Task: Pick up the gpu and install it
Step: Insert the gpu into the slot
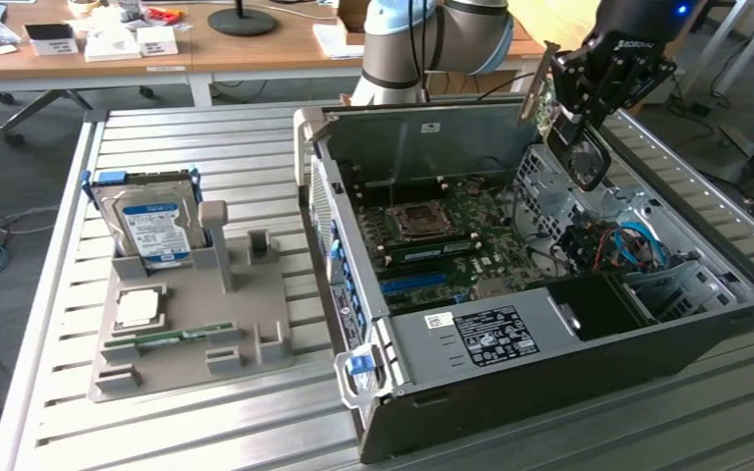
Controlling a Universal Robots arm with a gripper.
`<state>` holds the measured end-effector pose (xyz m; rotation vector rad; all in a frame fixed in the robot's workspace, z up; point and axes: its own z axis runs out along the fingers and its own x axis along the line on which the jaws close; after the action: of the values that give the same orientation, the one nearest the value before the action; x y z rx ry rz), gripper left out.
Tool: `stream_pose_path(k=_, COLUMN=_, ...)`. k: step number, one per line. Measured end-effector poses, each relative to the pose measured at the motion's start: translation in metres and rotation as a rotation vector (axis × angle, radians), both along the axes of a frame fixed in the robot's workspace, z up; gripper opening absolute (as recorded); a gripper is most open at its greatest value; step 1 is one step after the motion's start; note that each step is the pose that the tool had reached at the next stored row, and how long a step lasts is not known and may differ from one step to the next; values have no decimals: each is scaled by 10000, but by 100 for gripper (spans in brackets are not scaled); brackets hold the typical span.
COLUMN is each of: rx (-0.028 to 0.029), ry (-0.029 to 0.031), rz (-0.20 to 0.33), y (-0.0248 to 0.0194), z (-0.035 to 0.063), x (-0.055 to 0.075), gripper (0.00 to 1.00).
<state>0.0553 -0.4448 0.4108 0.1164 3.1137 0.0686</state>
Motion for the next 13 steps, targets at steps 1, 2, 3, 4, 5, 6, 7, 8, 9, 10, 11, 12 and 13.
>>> stream_pose_path(k=1, rx=0, ry=0, rz=3, y=0, z=0, x=0, gripper=27)
stream_pose_path(k=2, rx=0, ry=0, rz=36, y=0, z=0, x=0, gripper=27)
stream_pose_path(k=3, rx=0, ry=0, rz=118, y=0, z=0, x=-1, gripper=27)
stream_pose_path(k=4, rx=0, ry=0, rz=240, y=0, z=-1, x=-2, gripper=27)
stream_pose_path(k=5, rx=1, ry=0, rz=385, y=0, z=-1, x=-3, gripper=27)
stream_pose_path(k=6, rx=1, ry=0, rz=554, y=0, z=-1, x=-4, gripper=27)
stream_pose_path(k=7, rx=0, ry=0, rz=718, y=0, z=-2, x=-4, gripper=27)
stream_pose_path(k=8, rx=0, ry=0, rz=881, y=0, z=-2, x=-4, gripper=27)
stream_pose_path(k=9, rx=0, ry=0, rz=1047, y=0, z=-2, x=-4, gripper=27)
stream_pose_path(k=10, rx=0, ry=0, rz=1212, y=0, z=-3, x=-4, gripper=27)
stream_pose_path(k=11, rx=0, ry=0, rz=1378, y=0, z=-3, x=-4, gripper=27)
stream_pose_path(k=12, rx=0, ry=0, rz=1541, y=0, z=-3, x=-4, gripper=27)
stream_pose_path(k=13, rx=-1, ry=0, rz=1720, y=0, z=-3, x=-4, gripper=27)
